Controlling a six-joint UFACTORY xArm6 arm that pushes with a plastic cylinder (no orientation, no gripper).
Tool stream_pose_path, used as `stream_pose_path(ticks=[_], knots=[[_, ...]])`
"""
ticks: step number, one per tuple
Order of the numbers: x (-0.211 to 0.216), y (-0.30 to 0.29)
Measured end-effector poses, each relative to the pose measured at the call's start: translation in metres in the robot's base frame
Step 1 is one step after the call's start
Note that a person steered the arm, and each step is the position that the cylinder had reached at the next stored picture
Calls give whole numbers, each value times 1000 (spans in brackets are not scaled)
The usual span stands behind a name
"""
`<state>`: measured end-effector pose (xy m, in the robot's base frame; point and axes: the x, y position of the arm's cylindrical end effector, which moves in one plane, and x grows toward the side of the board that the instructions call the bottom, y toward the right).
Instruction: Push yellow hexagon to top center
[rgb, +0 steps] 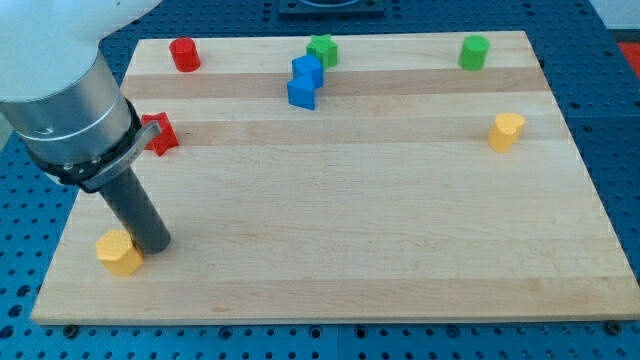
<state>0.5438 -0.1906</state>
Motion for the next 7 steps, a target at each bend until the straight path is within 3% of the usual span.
stream_pose_path(ticks=[3, 6, 7], knots=[[-106, 69], [-221, 73], [-242, 77]])
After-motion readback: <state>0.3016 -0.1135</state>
